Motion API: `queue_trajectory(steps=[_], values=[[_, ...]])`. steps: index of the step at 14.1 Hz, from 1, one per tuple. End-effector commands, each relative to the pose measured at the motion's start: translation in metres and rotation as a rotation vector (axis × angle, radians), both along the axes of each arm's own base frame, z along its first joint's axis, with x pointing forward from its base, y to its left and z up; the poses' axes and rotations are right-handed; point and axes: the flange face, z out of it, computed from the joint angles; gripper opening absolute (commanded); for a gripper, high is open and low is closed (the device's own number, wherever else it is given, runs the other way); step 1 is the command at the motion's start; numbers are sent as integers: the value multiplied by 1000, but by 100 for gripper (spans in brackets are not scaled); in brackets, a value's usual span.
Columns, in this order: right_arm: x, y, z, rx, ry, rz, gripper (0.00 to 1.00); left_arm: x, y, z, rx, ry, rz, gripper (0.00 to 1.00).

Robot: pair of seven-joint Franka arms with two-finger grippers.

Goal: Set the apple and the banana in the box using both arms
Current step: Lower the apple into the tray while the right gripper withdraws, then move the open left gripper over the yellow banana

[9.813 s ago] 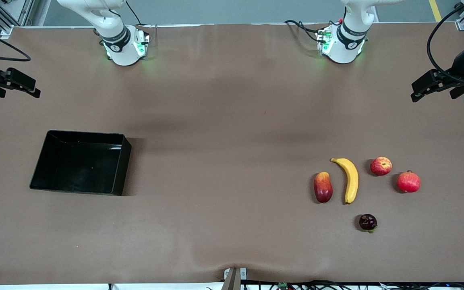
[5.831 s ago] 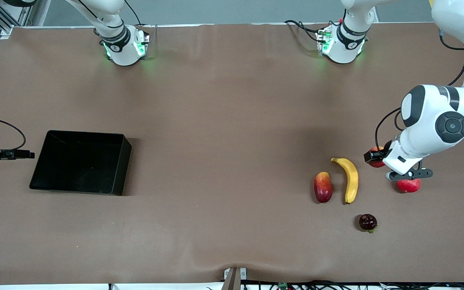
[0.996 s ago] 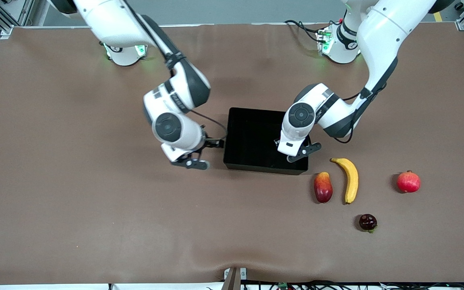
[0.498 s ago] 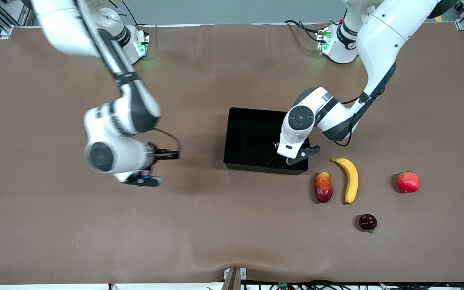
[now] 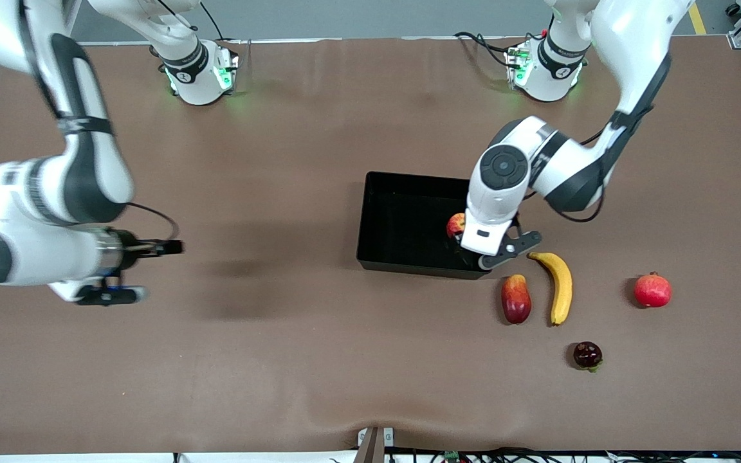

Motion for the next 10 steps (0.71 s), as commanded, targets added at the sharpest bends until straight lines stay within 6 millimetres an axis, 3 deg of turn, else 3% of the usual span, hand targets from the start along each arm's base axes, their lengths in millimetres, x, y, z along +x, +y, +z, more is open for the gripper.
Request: queue_trajectory(steps=[1,3,6,7,10], values=[[-23,-42,45,18,-14,37,100,30,53,18,-9,49,-38,100],[-32,-74,69,-18,-42,24,100,47,106,8,-11,82,-68,100],[-39,-121,84,-39,-88,28,100,73,193,-35,-11,114,-111,100],[-41,-126,91,-41,-100,19,100,77,211,-54,-36,109,-120,100],[-42,-130,102,-48,-122,4,100,83,235,-100,-101,84,-99,100]])
